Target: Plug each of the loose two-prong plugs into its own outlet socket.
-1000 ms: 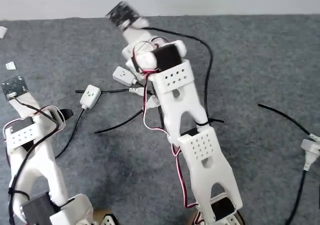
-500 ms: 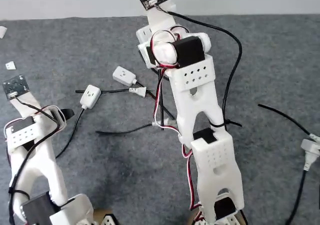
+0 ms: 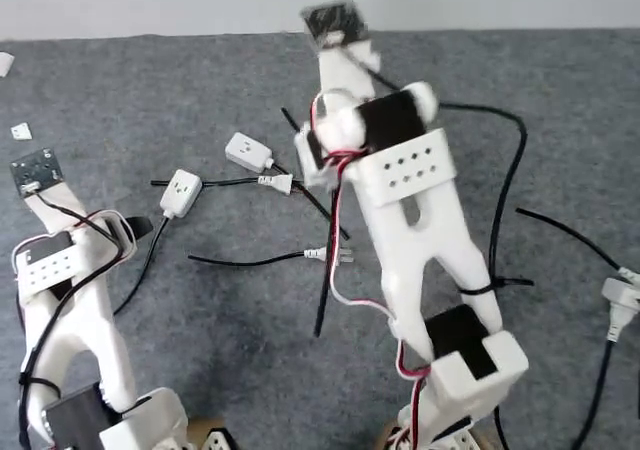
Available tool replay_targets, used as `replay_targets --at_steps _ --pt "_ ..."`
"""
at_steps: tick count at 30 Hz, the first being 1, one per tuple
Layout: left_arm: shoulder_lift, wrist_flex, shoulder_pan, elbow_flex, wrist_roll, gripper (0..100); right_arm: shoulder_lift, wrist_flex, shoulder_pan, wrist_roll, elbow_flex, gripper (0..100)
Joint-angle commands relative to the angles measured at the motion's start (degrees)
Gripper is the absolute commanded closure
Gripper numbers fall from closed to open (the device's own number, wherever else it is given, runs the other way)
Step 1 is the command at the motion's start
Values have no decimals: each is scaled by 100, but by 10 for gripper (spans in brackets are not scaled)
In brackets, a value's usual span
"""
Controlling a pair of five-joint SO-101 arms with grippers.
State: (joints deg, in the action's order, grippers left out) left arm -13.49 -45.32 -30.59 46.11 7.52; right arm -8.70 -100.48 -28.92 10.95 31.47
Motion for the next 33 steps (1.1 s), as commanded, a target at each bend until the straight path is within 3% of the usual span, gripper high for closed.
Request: replay_targets --at_steps 1,5,9,22,30,33 --pt "-18 176 53 -242 53 662 400 31 -286 862 -809 991" --pt "-18 176 53 -233 53 662 505 857 -365 1820 -1820 991" --pt "-18 176 53 -242 53 662 523 1473 -532 2145 -2699 991" --pt "-18 176 62 -259 35 662 -66 3459 -1253 1793 -4765 990" --pt "-18 290 141 -224 18 662 -462 3679 -1771 1802 -4765 985" --pt "-18 290 141 -224 18 662 -479 3565 -2097 1802 -4642 898"
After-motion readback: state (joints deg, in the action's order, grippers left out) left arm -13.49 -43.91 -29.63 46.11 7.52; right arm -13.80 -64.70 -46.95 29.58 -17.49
